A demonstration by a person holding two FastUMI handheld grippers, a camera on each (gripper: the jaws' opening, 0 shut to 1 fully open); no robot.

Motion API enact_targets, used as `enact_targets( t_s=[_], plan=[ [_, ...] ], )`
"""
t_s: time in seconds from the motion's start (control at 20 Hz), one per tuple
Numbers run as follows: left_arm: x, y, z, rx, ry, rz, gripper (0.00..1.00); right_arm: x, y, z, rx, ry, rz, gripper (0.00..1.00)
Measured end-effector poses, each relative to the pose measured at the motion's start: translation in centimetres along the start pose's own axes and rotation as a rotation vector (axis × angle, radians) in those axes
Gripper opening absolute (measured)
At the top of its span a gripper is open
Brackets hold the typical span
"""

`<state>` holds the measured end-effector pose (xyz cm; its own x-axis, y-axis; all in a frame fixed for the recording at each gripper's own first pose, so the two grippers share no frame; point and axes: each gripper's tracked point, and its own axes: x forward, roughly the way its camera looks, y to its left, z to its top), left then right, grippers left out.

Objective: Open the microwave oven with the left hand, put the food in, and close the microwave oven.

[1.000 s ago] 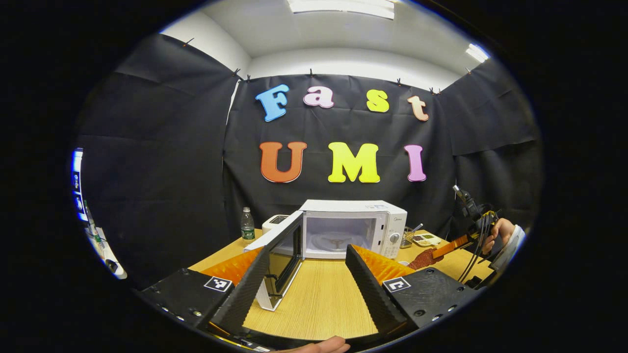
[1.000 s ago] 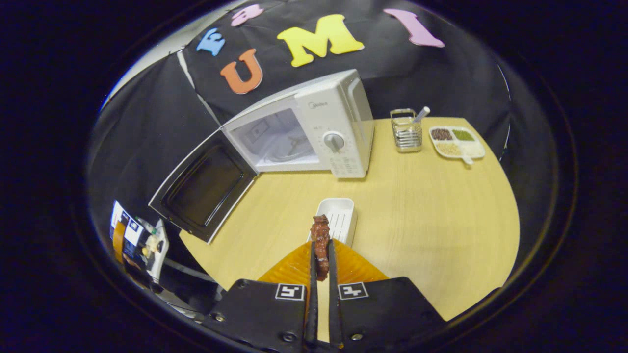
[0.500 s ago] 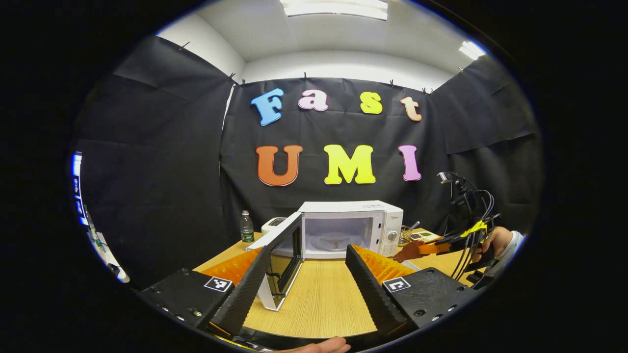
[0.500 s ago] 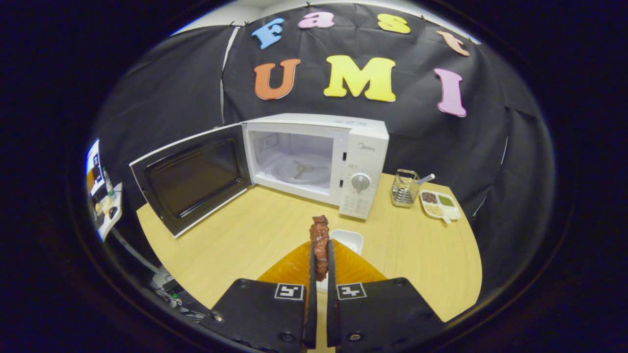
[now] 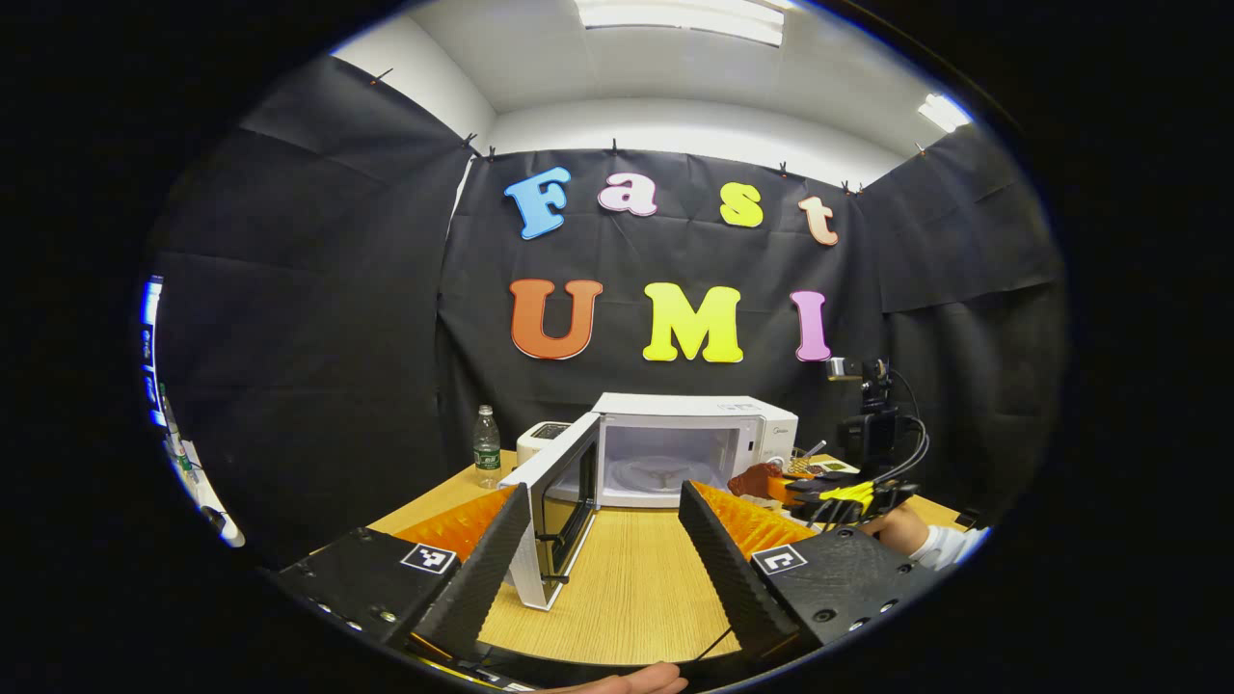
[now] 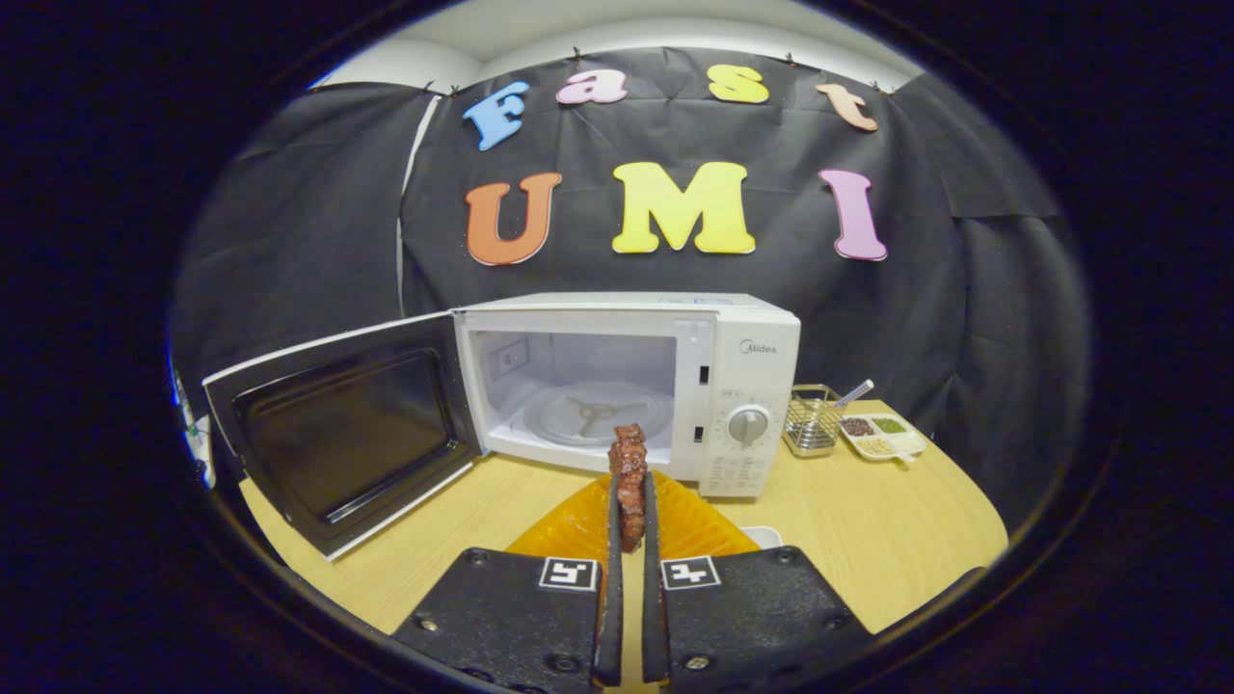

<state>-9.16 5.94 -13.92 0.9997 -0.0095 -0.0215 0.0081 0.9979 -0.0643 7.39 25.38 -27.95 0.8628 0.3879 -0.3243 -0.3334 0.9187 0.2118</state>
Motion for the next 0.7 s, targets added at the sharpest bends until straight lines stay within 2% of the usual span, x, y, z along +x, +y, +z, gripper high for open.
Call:
enact_targets(
  t_s=[0.2,0.45,0.6,0.7],
  plan=[
    [2.0,1.1,-0.8,0.029,0.008,0.013,0.95,4.4,3.0,-0.2,0.077,-0.029,-0.018,0.11],
    [4.8,4.2,-1.3,0.048,0.015,0.067,0.95,10.3,5.9,-0.2,0.135,-0.052,-0.037,0.12],
    [5.6,5.3,-1.1,0.040,0.010,0.079,0.95,13.7,7.8,0.2,0.294,-0.038,0.015,0.12],
    [6.0,5.7,-0.8,0.034,0.006,0.080,0.95,15.6,8.2,1.2,0.446,-0.054,0.047,0.12]
  ],
)
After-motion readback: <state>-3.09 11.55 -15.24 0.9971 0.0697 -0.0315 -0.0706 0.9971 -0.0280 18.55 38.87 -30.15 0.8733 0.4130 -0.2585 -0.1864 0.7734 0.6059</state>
